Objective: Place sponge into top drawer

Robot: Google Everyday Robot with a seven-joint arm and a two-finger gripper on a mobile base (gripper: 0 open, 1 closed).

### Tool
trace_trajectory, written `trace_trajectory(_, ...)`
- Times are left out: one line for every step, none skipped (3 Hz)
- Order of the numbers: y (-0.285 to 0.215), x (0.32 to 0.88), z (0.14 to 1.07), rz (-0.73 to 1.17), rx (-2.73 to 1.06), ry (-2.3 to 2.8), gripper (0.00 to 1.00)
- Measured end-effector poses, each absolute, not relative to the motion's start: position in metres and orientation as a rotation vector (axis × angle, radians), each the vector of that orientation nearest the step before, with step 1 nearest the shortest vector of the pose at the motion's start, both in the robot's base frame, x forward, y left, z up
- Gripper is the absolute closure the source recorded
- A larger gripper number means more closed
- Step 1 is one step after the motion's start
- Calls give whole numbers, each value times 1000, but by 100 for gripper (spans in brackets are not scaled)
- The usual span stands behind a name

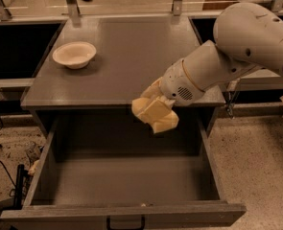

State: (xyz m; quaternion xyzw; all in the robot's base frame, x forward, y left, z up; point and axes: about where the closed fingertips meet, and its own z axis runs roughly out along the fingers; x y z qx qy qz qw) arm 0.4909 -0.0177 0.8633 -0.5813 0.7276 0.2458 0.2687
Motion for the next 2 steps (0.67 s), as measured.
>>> trace_trajectory(-18,491,863,663,-1568,1962,100)
trace_trajectory(-15,478,842,705,-1543,1975,100)
